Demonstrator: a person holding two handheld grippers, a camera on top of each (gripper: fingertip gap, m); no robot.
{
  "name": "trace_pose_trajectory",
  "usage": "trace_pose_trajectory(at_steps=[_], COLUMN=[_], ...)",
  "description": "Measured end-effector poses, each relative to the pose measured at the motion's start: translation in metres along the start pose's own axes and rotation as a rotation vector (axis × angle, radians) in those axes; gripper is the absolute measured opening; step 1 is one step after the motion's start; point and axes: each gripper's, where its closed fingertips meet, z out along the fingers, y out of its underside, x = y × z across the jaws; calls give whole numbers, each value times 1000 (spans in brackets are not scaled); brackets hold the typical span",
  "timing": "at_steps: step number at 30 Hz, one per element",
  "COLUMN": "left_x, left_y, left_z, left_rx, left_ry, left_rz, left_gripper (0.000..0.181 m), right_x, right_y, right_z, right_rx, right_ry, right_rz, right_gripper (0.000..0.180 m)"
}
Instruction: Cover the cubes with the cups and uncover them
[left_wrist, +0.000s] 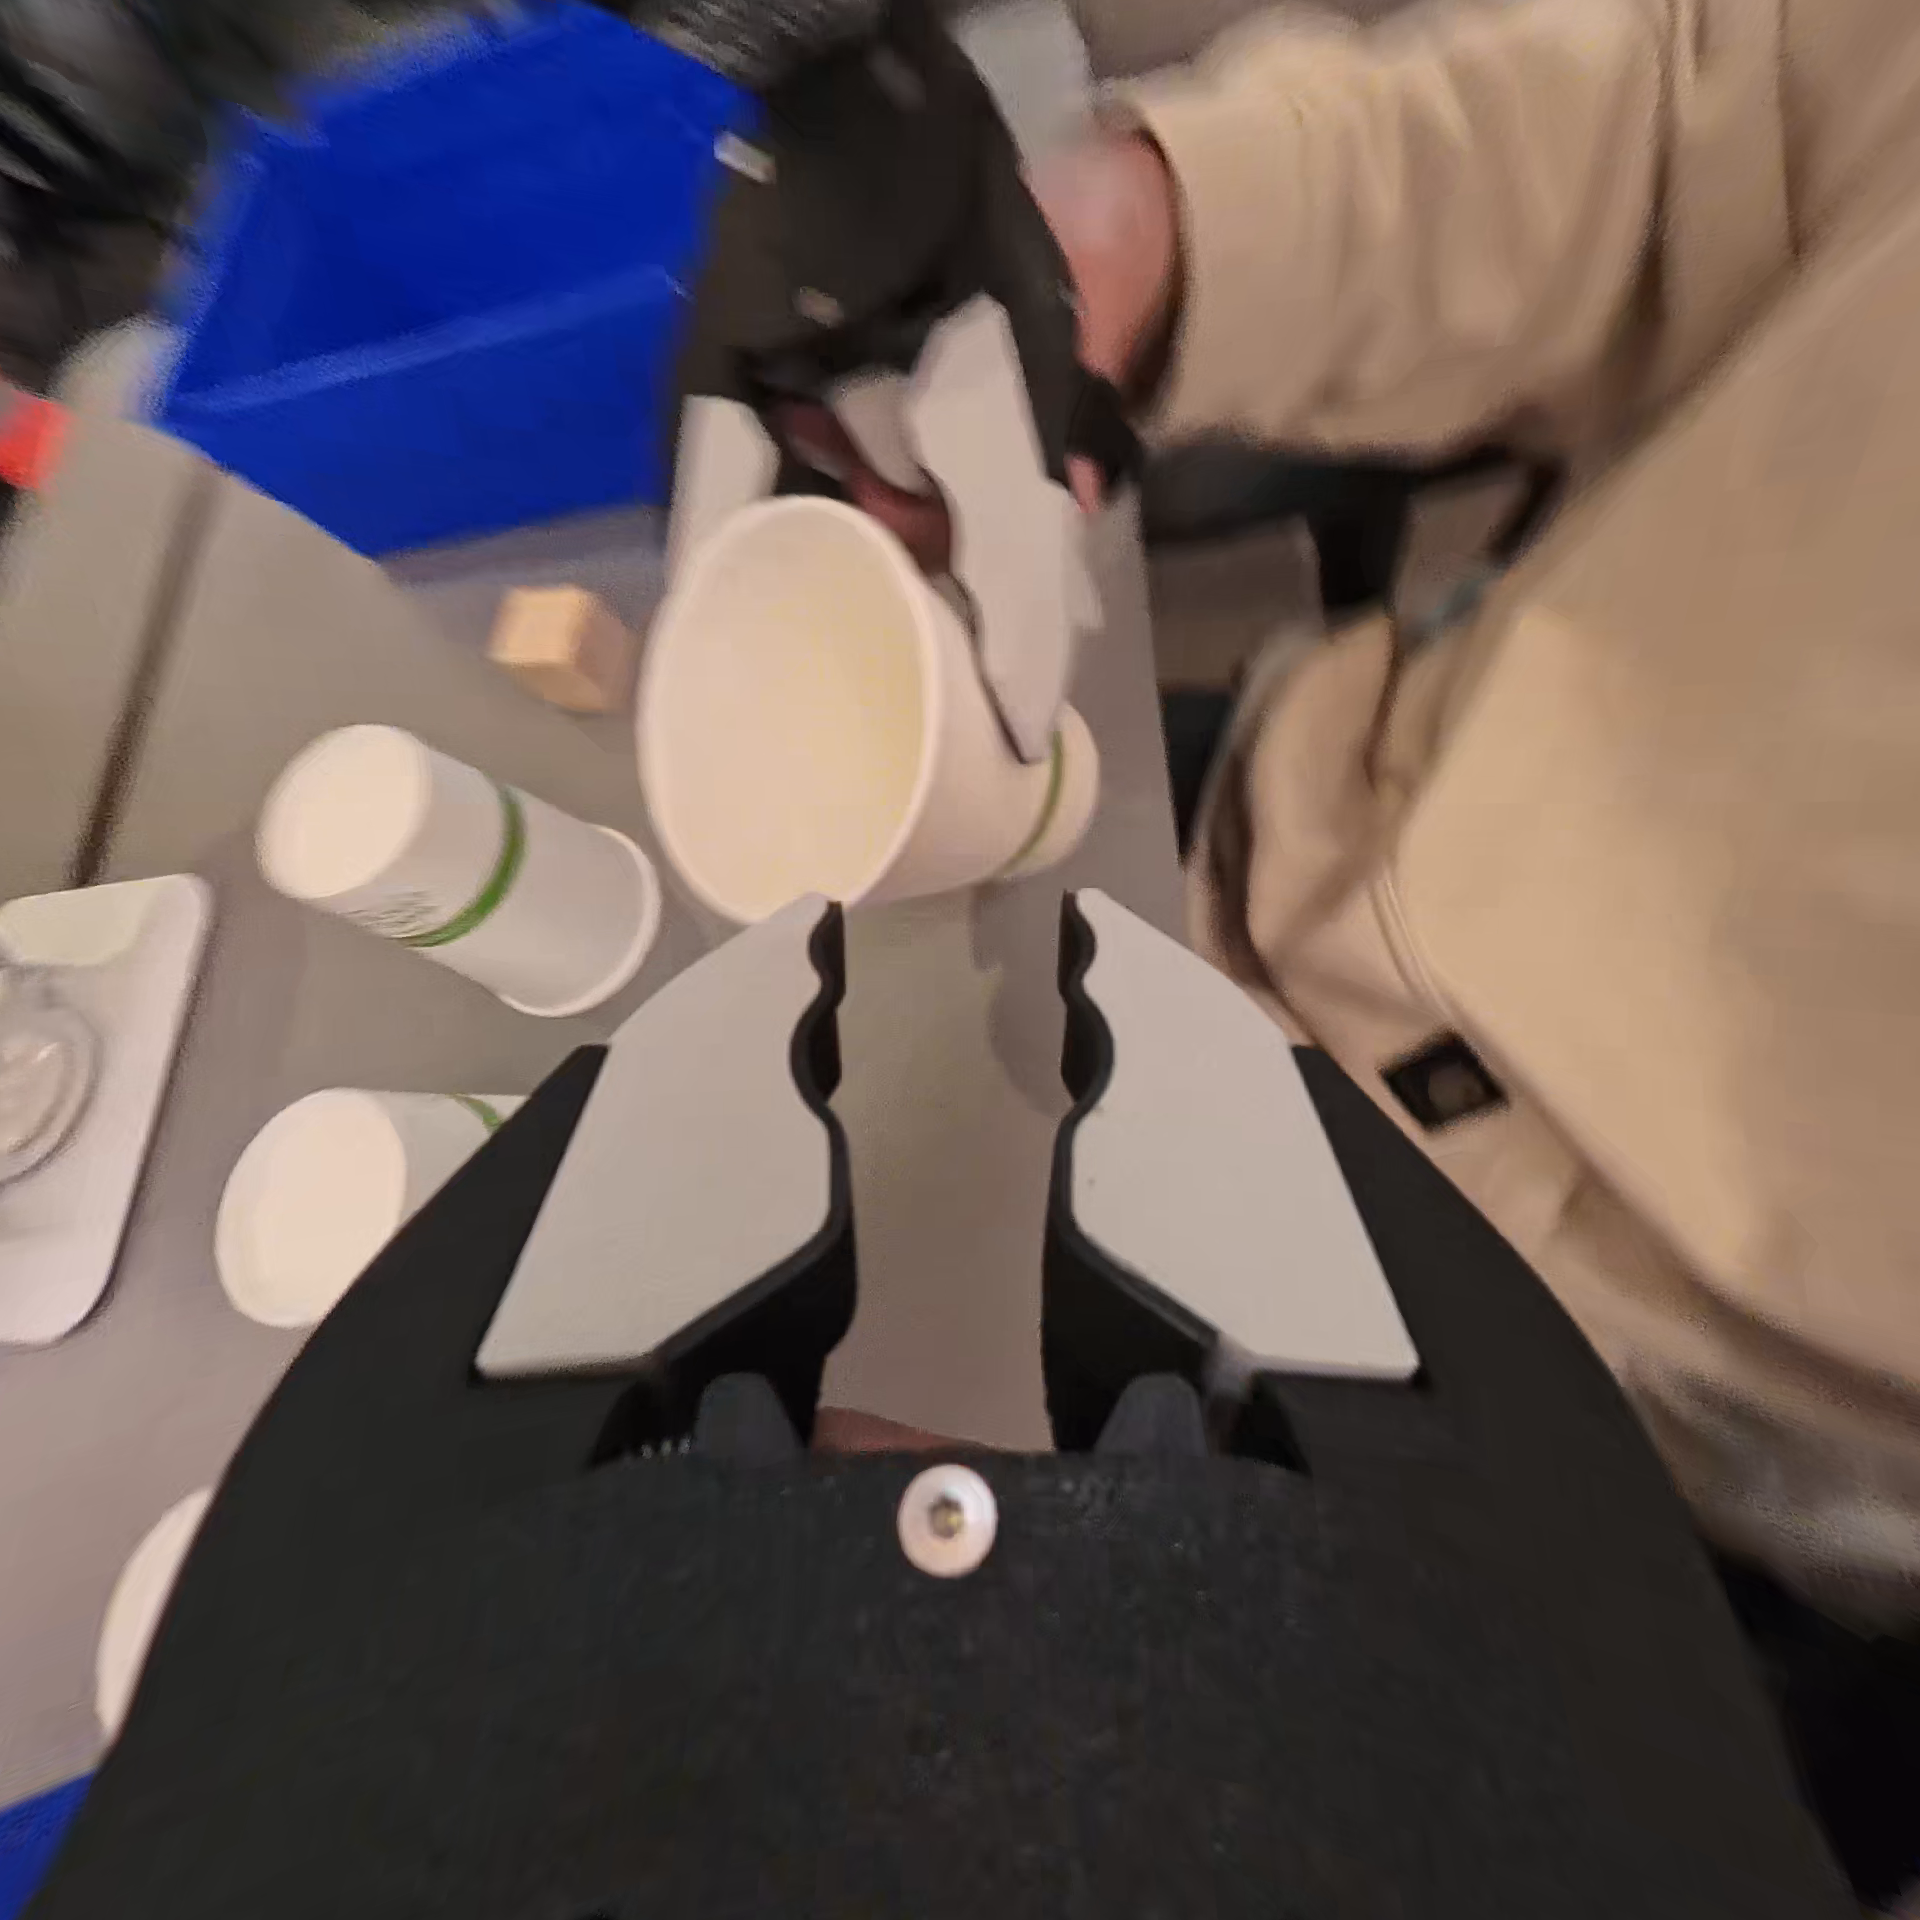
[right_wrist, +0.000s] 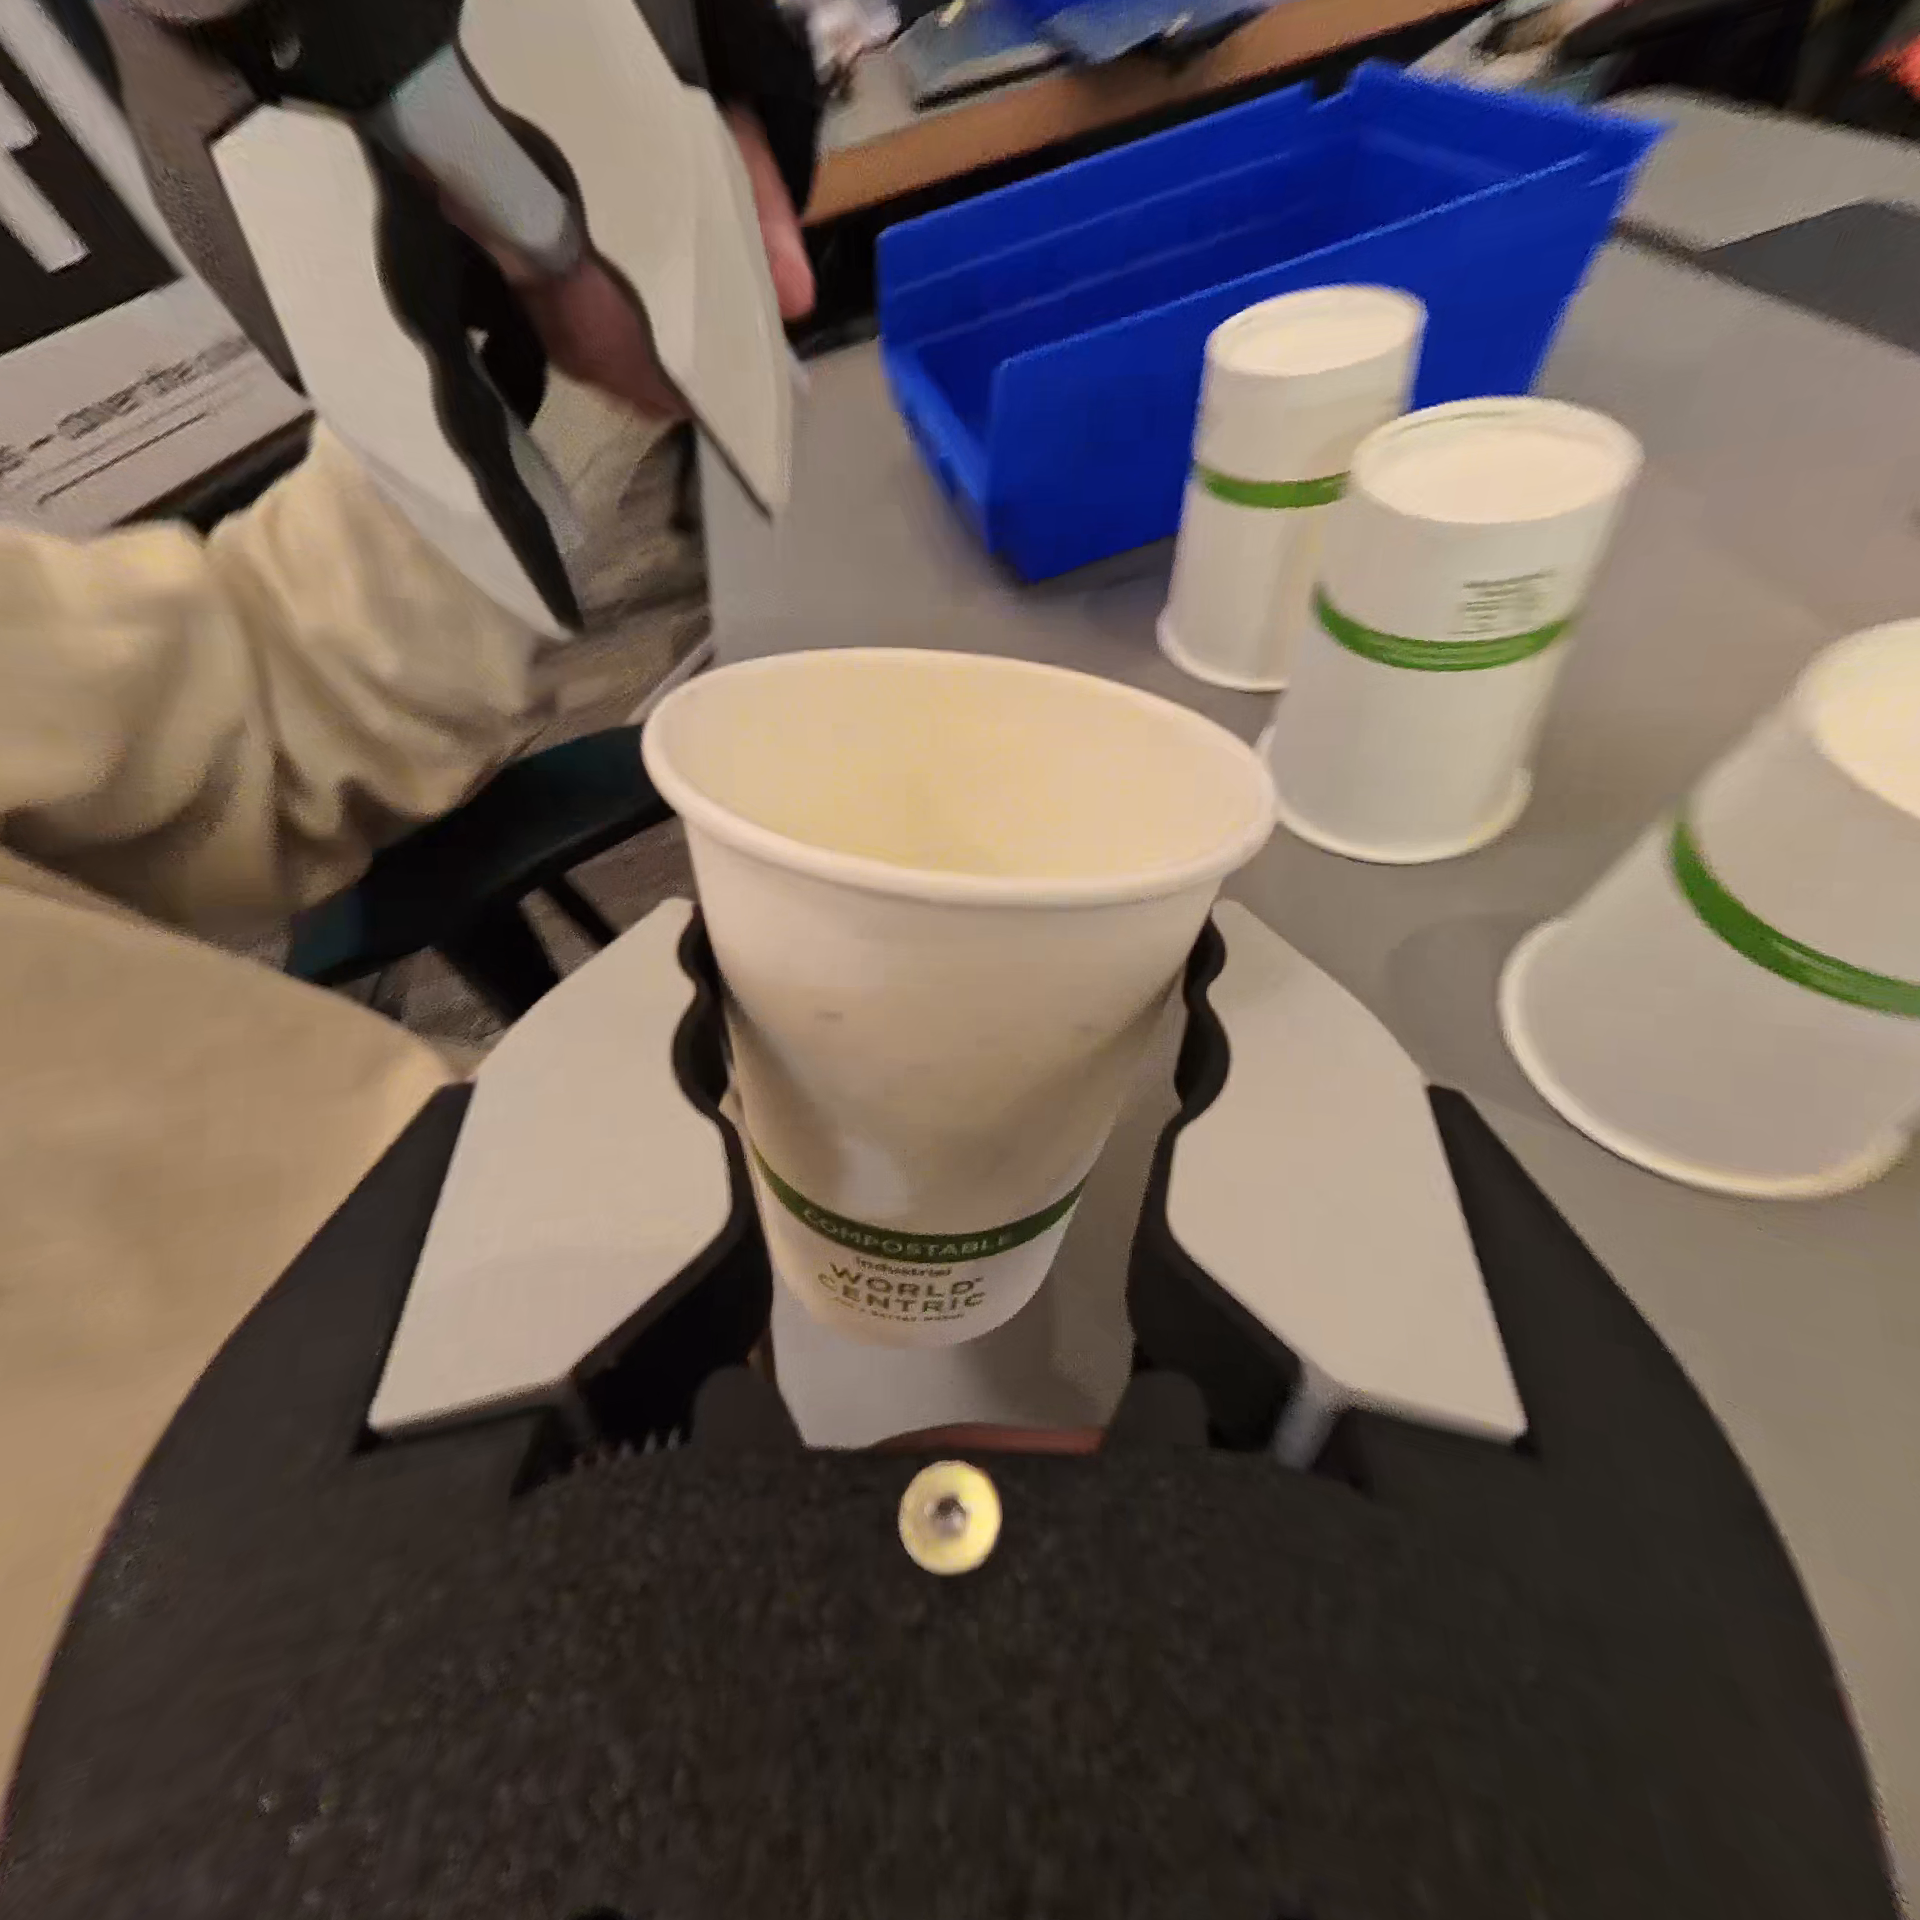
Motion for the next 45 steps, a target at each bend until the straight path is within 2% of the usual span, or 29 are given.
trace_pose_trajectory(at_steps=[1, 4, 6, 8, 11, 14, 18, 24, 33, 42, 45], left_x=[-10, -45, -57, -53, -41, -36, -37, -40, -39, -39, -39], left_y=[-5, 0, 30, 64, 86, 83, 83, 91, 93, 95, 96], left_z=[-6, -25, -34, -37, -28, -18, -18, -18, -10, -10, -9], left_rx=[101, 369, 473, 478, 354, 340, 328, 304, 275, 275, 277], left_ry=[-91, -433, -674, -880, -994, -960, -963, -952, -928, -921, -912], left_rz=[-64, -364, -594, -684, -652, -637, -616, -615, -609, -627, -636], left_gripper=[40, 50, 64, 64, 63, 58, 57, 54, 53, 53, 53], right_x=[5, 19, 25, 29, 41, 56, 87, 101, 98, 94, 94], right_y=[0, 0, 0, 3, 13, 27, 65, 79, 96, 100, 100], right_z=[-8, -32, -47, -59, -77, -100, -123, -135, -139, -135, -134], right_rx=[45, 187, 277, 346, 424, 424, 352, 162, 43, 57, 59], right_ry=[50, 202, 303, 381, 496, 583, 786, 985, 973, 927, 926], right_rz=[9, 29, 28, 25, 62, 108, 210, 106, 201, 224, 204], right_gripper=[86, 87, 87, 87, 88, 88, 87, 87, 87, 86, 92])
